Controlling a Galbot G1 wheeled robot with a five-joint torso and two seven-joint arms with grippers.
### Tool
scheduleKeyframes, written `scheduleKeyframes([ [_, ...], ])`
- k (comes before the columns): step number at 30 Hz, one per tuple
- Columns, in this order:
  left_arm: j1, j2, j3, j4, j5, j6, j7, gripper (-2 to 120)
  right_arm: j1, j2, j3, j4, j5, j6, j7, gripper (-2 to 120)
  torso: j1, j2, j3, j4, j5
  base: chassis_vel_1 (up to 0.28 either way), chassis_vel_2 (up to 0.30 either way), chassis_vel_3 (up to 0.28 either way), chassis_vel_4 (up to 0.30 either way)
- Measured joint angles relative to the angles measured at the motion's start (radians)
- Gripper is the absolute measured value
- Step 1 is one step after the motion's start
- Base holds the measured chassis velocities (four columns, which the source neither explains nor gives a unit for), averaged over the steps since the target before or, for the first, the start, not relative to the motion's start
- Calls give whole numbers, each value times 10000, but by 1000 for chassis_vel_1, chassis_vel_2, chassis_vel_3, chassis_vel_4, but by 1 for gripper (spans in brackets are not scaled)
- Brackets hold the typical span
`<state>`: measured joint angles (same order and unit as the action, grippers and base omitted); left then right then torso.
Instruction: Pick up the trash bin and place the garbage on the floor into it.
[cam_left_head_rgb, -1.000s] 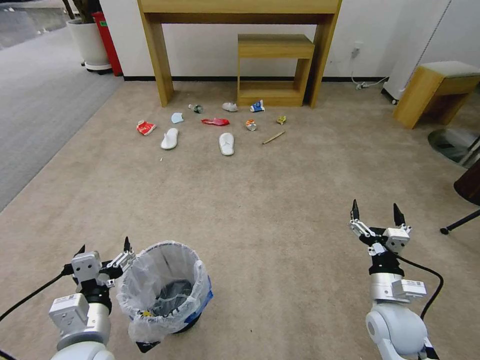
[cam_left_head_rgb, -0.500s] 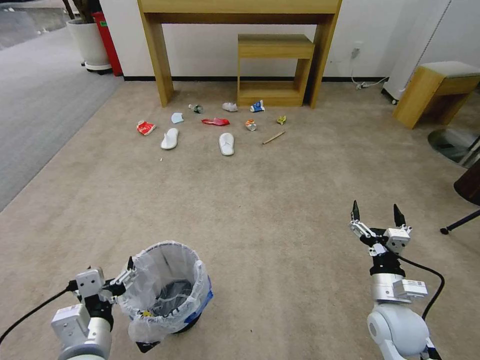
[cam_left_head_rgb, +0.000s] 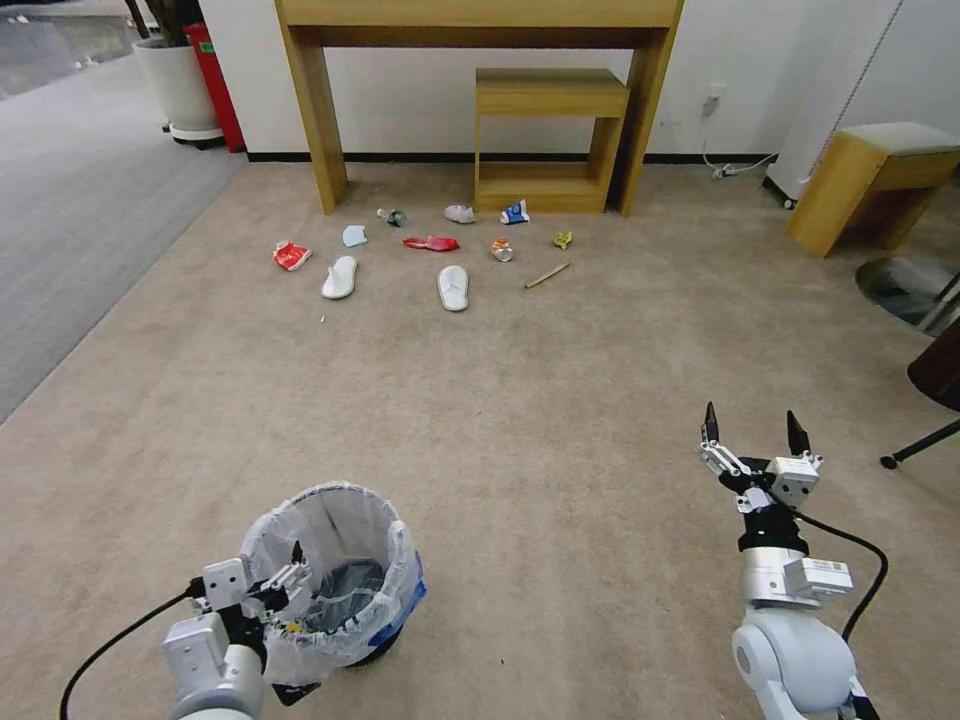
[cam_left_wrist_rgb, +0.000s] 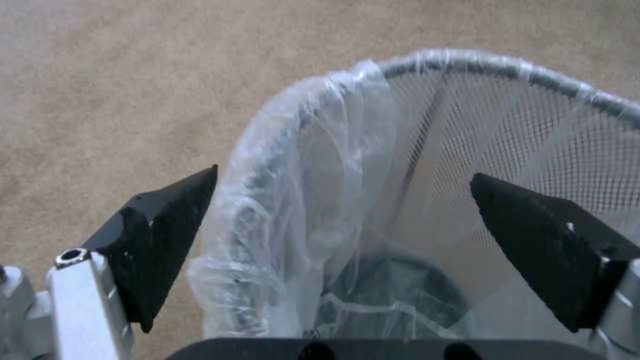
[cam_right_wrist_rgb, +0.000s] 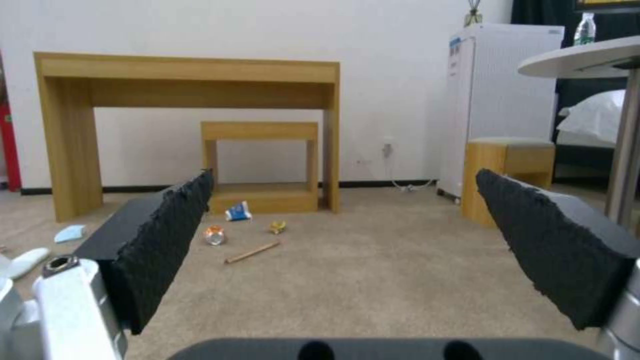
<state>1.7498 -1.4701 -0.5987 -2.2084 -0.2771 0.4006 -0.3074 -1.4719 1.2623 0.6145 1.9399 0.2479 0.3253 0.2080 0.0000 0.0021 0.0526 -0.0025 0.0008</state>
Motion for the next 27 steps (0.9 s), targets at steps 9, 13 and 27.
scheduleKeyframes([
  [9,-260,20,219,532,-151,99,-145,100,-32,26,47,7,-37,-19,64,100,0,0,0,0,0,0,0,0,0],
  [13,-263,62,229,558,-171,151,-159,100,-28,29,48,7,-42,-53,88,100,0,0,0,1,1,0,0,0,0],
  [27,-231,157,147,496,-275,233,-287,100,-16,16,-102,29,-86,-201,147,100,0,0,0,0,0,0,0,0,0],
])
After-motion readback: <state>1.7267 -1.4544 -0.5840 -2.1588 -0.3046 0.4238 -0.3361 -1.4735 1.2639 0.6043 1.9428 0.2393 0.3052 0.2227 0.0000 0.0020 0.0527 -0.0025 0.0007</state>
